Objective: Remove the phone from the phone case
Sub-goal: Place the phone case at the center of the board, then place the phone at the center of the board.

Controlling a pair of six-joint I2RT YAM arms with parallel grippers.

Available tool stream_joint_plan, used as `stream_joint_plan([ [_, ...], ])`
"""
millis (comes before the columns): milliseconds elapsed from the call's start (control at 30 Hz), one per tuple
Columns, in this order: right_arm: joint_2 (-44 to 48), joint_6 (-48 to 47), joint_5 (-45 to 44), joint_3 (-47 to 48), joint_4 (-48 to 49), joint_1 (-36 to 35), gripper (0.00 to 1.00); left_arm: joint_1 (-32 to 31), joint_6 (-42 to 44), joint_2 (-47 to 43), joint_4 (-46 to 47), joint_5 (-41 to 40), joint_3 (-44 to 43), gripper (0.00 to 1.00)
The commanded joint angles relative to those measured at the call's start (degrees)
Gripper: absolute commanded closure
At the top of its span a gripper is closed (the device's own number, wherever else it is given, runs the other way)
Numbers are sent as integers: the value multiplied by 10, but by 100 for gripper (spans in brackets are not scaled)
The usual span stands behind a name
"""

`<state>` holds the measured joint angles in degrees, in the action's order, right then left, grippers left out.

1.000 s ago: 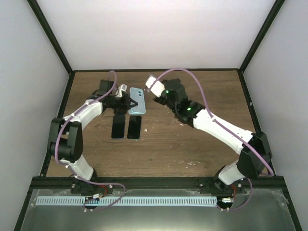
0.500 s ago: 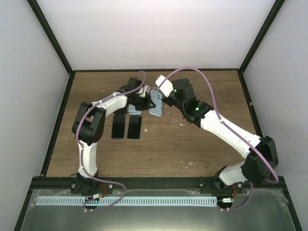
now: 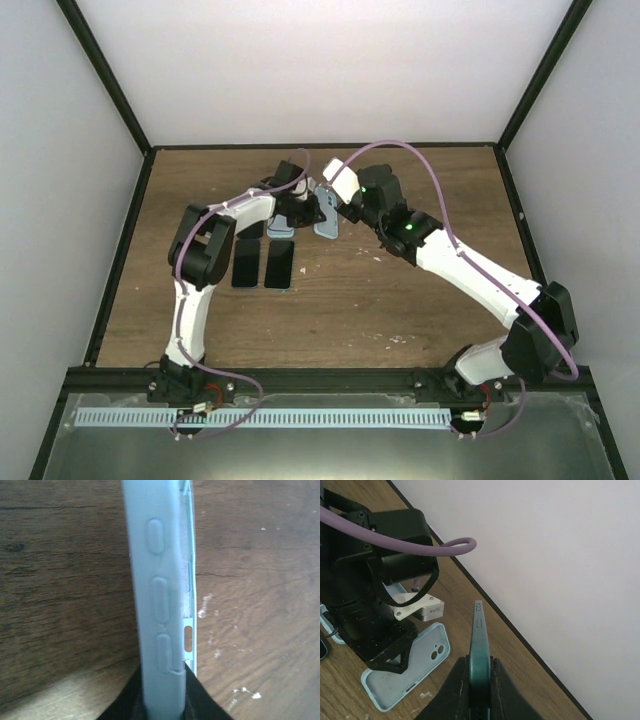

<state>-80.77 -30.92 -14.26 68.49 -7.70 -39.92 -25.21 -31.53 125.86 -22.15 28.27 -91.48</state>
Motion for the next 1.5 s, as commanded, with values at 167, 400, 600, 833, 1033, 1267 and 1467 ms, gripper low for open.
stream_joint_plan([
  [167,-2,6,2,13,24,4,99,-7,-8,2,-19,-64,-14,55],
  [400,-7,-5,-1,16,31,4,99,-5,3,-71,-18,-94,21,1],
  [600,-7,-36,-17,9,62,4,99,27,2,-148,-6,-74,60,0],
  [833,-14,-125,-68,-40,170,-5,99,103,-52,-256,83,56,126,0],
  [1033,-25,-226,-130,-115,335,-39,99,122,-113,-319,161,175,181,2],
  [1267,-47,-337,-165,-187,508,-91,99,118,-216,-332,232,254,225,8],
  [1467,-65,-387,-173,-221,575,-120,99,96,-244,-336,268,265,254,17],
])
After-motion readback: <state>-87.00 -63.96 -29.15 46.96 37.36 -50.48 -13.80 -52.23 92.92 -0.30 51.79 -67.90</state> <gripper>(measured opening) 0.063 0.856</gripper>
